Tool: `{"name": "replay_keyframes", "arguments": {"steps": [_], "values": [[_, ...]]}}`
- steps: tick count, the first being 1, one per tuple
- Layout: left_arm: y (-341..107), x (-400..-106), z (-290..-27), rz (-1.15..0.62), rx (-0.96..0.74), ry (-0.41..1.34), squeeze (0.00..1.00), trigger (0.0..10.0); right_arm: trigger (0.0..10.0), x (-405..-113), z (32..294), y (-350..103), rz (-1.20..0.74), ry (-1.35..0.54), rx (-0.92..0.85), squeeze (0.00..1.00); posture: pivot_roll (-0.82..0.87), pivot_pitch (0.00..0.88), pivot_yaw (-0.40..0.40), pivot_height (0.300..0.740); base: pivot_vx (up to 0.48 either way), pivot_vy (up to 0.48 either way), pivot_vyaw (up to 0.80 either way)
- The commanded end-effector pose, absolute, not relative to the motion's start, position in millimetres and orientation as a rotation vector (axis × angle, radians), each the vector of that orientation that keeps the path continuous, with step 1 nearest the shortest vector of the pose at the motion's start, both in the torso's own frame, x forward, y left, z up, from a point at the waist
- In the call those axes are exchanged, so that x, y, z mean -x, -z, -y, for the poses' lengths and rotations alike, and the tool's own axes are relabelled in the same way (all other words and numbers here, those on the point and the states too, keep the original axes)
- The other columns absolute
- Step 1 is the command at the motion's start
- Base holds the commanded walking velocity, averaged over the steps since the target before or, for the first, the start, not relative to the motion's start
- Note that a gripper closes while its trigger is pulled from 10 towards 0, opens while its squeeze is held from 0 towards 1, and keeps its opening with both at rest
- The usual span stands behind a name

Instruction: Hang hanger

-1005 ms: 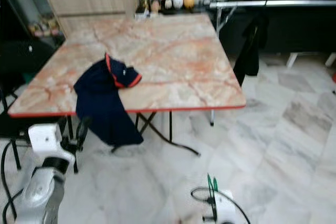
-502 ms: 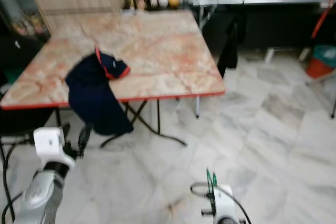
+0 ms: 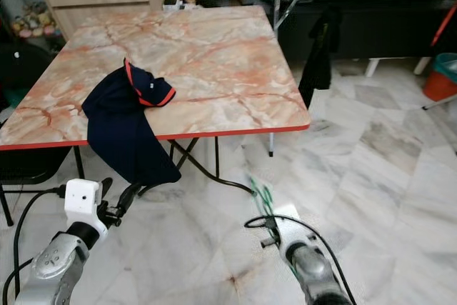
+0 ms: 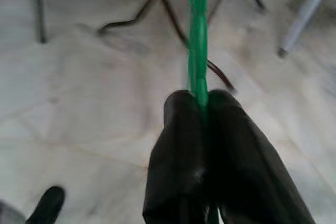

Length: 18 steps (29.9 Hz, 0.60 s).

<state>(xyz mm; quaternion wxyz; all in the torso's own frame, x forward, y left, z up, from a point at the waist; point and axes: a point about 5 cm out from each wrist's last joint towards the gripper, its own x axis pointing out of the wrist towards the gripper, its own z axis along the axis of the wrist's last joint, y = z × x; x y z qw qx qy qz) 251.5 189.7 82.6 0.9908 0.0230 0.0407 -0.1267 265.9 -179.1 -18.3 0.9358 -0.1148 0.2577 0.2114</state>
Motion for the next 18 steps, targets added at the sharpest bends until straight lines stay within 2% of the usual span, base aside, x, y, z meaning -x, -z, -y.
{"name": "replay_keyframes", "arguments": {"steps": [1,4,5,8,12,14,18], "values": [[-80.1,-252.0,-191.1,-0.108,-0.062,0.285,0.00,10.0,10.0,-268.4,180.2,11.8,-0.498,-0.522,0.244,0.00,0.00,0.000,0.008,0.740,0.000,0.000,0.00],[-78.4,-250.7,-188.6,-0.137,-0.073,0.377,0.00,10.0,10.0,-268.0,181.8,2.7,-0.492,-0.723,0.222,0.00,0.00,0.000,0.004,0.740,0.000,0.000,0.00],[-78.4,-250.7,-188.6,-0.137,-0.073,0.377,0.00,10.0,10.0,-268.0,181.8,2.7,-0.492,-0.723,0.222,0.00,0.00,0.000,0.004,0.740,0.000,0.000,0.00],[-71.6,-244.3,-187.1,-0.191,-0.141,0.504,0.00,10.0,10.0,-258.8,187.6,1.6,-0.537,-0.895,0.256,0.00,-0.01,0.000,0.001,0.740,0.000,0.000,0.00],[-68.1,-241.1,-187.7,-0.219,-0.174,0.554,0.00,10.0,10.0,-252.5,188.1,0.8,-0.556,-0.997,0.262,0.00,-0.01,0.000,0.001,0.740,0.000,0.000,0.00],[-60.2,-233.4,-186.5,-0.293,-0.273,0.704,0.00,10.0,10.0,-243.7,192.4,-5.0,-0.594,-1.167,0.286,0.00,0.00,0.000,-0.003,0.740,0.000,0.000,0.00],[-58.8,-231.2,-186.8,-0.331,-0.293,0.784,0.00,10.0,10.0,-245.1,200.2,-17.7,-0.597,-1.249,0.291,0.00,0.00,0.000,-0.005,0.740,0.000,0.000,0.00]]}}
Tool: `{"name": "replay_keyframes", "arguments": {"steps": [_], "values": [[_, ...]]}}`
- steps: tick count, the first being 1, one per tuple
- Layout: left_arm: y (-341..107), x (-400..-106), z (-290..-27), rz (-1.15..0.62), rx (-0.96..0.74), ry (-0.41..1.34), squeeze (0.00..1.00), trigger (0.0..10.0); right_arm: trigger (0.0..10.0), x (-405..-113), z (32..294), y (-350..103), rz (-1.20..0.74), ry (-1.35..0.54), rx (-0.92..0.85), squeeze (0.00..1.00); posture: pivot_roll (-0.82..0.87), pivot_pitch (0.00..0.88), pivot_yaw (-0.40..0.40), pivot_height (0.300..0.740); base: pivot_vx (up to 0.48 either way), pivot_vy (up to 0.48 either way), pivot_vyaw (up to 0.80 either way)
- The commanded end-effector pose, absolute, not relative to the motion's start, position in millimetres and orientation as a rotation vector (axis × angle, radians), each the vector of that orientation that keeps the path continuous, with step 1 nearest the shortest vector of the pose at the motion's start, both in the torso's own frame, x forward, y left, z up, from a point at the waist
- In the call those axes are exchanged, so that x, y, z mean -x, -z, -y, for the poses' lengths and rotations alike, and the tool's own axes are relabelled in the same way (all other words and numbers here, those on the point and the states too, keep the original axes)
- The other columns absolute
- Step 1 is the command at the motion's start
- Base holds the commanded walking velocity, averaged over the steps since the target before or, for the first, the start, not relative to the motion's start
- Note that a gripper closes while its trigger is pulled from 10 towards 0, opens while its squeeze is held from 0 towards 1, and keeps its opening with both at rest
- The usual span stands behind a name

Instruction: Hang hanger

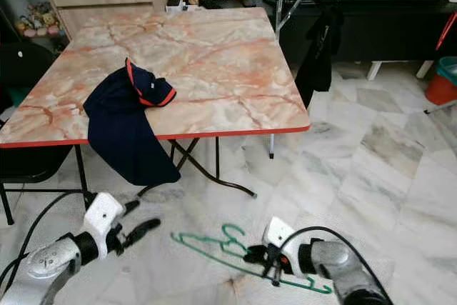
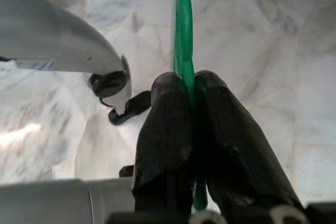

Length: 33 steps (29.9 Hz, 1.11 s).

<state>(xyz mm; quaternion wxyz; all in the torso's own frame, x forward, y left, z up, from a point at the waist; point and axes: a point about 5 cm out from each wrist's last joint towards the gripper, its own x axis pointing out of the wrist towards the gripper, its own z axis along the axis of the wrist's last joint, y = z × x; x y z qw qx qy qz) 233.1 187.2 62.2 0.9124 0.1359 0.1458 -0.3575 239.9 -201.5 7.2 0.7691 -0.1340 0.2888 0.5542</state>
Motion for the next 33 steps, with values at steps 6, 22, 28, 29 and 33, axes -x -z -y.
{"name": "replay_keyframes", "arguments": {"steps": [6,22,28,29,33], "values": [[-60.6,-226.6,-183.5,-0.374,-0.288,0.914,0.00,10.0,10.0,-249.2,210.4,-32.4,-0.606,-1.315,0.308,0.00,0.00,0.000,-0.008,0.740,0.000,0.000,0.00],[-82.6,-236.3,-160.4,-0.310,-0.189,1.050,0.00,10.0,10.0,-248.8,181.5,-75.2,-0.450,-1.531,0.185,0.00,0.00,0.000,-0.026,0.740,0.000,0.000,0.00],[-83.6,-235.1,-152.7,-0.322,-0.165,1.101,0.00,10.0,10.0,-243.9,175.1,-72.9,-0.455,-1.557,0.172,0.00,0.00,0.000,-0.031,0.740,0.000,0.000,0.00],[-84.0,-233.9,-151.4,-0.331,-0.158,1.117,0.00,10.0,10.0,-242.3,173.5,-72.3,-0.458,-1.563,0.167,0.00,0.00,0.000,-0.031,0.740,0.000,0.000,0.00],[-85.6,-232.7,-149.6,-0.338,-0.135,1.134,0.00,10.0,10.0,-238.4,170.8,-68.8,-0.483,-1.574,0.173,0.00,0.00,0.000,-0.030,0.740,0.000,0.000,0.00]]}}
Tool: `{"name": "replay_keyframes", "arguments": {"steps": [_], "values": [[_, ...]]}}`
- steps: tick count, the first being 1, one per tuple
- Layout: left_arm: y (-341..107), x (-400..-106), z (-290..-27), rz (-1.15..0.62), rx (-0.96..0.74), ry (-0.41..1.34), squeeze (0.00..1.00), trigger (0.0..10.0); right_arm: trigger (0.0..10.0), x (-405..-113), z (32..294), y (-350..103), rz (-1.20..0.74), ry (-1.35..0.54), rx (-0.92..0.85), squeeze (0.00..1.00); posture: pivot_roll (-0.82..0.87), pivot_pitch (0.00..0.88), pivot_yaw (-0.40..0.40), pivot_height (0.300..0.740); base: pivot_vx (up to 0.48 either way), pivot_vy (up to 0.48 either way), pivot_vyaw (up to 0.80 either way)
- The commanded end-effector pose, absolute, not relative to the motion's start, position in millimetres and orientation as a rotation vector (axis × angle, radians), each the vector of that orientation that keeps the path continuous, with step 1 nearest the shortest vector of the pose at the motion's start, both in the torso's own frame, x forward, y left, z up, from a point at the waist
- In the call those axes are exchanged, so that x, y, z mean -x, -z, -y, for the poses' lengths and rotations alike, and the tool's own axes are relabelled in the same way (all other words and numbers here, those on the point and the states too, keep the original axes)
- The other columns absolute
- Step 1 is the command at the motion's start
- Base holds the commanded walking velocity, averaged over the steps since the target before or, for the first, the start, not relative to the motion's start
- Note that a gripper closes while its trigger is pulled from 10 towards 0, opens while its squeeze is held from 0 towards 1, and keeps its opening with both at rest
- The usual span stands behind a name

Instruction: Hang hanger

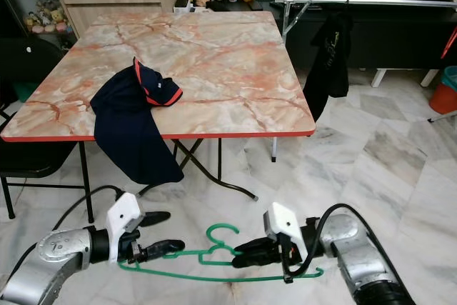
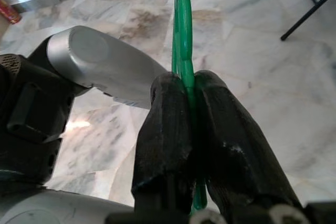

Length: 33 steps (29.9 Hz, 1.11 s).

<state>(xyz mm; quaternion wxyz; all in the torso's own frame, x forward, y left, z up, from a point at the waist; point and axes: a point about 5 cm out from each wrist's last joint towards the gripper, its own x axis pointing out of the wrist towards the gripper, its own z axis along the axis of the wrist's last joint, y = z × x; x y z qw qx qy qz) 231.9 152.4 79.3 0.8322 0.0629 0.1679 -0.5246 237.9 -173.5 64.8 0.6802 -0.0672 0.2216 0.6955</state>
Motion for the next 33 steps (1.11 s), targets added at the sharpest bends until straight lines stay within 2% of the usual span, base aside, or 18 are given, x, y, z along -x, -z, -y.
{"name": "replay_keyframes", "arguments": {"steps": [1,5,8,12,19,26,33], "values": [[-86.4,-232.8,-149.5,-0.338,-0.127,1.135,0.00,10.0,10.0,-236.4,170.1,-67.0,-0.499,-1.579,0.182,0.00,0.00,0.000,-0.030,0.740,0.000,0.000,0.00],[-84.0,-235.0,-152.6,-0.342,-0.150,1.114,0.00,10.0,10.0,-229.9,169.3,-61.7,-0.552,-1.586,0.195,0.00,0.00,0.000,-0.030,0.740,0.000,0.000,0.00],[-75.9,-242.2,-159.1,-0.361,-0.228,1.022,0.00,10.0,10.0,-222.3,174.5,-51.5,-0.645,-1.597,0.260,0.00,0.00,0.000,-0.030,0.740,0.000,0.000,0.00],[-76.4,-246.5,-163.3,-0.362,-0.230,0.987,0.00,10.0,10.0,-222.3,174.3,-50.6,-0.653,-1.593,0.279,0.00,0.00,0.000,-0.030,0.740,0.000,0.000,0.00],[-78.9,-236.1,-165.9,-0.421,-0.173,1.088,0.00,10.0,10.0,-230.5,178.7,-45.3,-0.686,-1.511,0.351,0.00,0.00,0.000,-0.030,0.740,0.000,0.000,0.00],[-68.9,-237.1,-171.8,-0.462,-0.268,1.052,0.00,10.0,10.0,-231.9,183.1,-45.2,-0.690,-1.500,0.393,0.00,0.00,0.000,-0.031,0.740,0.000,0.000,0.00],[-64.1,-230.0,-172.1,-0.528,-0.272,1.104,0.00,10.0,10.0,-244.0,186.2,-47.7,-0.635,-1.419,0.434,0.00,0.00,0.000,-0.032,0.740,0.000,0.000,0.00]]}}
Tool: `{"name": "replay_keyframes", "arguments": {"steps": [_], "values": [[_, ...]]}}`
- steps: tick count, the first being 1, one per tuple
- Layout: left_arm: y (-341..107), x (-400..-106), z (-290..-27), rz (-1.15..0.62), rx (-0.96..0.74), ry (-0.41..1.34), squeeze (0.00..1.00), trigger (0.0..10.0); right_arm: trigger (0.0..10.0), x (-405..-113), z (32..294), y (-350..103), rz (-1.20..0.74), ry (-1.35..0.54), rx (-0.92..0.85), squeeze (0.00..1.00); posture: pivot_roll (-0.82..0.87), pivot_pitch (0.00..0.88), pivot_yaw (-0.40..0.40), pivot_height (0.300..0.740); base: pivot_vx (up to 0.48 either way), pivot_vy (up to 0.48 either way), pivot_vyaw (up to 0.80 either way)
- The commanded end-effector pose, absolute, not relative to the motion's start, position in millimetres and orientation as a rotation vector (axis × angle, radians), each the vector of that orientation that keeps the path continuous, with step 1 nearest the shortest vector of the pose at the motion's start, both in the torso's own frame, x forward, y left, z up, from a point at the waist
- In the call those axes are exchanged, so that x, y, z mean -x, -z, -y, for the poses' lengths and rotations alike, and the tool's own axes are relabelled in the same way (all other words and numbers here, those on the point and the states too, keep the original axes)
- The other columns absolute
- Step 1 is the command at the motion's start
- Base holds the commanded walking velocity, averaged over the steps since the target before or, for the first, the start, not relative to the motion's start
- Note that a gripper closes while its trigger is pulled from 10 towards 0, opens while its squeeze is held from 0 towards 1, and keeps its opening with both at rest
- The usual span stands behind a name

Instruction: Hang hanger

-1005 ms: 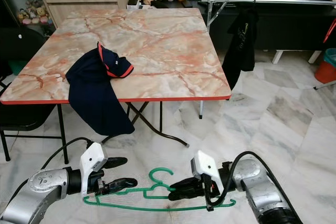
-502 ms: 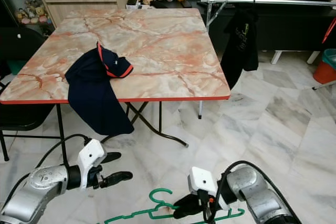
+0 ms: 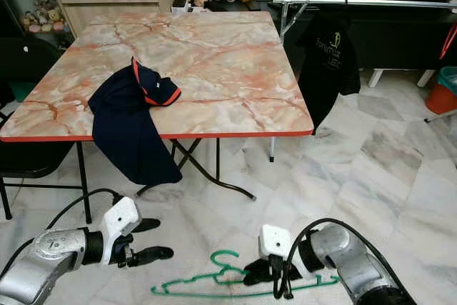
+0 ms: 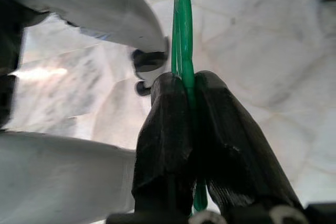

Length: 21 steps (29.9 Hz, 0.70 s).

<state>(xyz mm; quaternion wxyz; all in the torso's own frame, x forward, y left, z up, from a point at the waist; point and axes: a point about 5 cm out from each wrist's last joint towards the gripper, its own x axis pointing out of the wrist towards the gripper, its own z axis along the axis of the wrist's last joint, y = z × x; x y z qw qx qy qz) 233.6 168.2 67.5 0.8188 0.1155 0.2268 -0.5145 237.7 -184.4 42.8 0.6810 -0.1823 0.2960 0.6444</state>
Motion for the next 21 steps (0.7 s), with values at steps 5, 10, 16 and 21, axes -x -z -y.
{"name": "replay_keyframes", "arguments": {"steps": [5,10,16,21], "values": [[-64.7,-226.4,-169.7,-0.529,-0.239,1.134,0.00,10.0,10.0,-249.4,184.8,-48.7,-0.609,-1.392,0.443,0.00,0.00,0.000,-0.033,0.740,0.000,0.000,0.00],[-70.0,-228.4,-168.7,-0.514,-0.192,1.124,0.00,10.0,10.0,-253.0,176.1,-55.1,-0.553,-1.413,0.419,0.00,0.01,0.000,-0.033,0.740,0.000,0.000,0.00],[-73.1,-233.0,-169.2,-0.501,-0.180,1.111,0.00,10.0,10.0,-254.4,170.9,-59.5,-0.521,-1.432,0.400,0.00,0.00,0.000,-0.034,0.740,0.000,0.000,0.00],[-76.7,-232.9,-162.6,-0.485,-0.151,1.140,0.00,10.0,10.0,-253.5,168.0,-59.0,-0.519,-1.447,0.392,0.00,0.01,0.000,-0.034,0.740,0.000,0.000,0.00]]}}
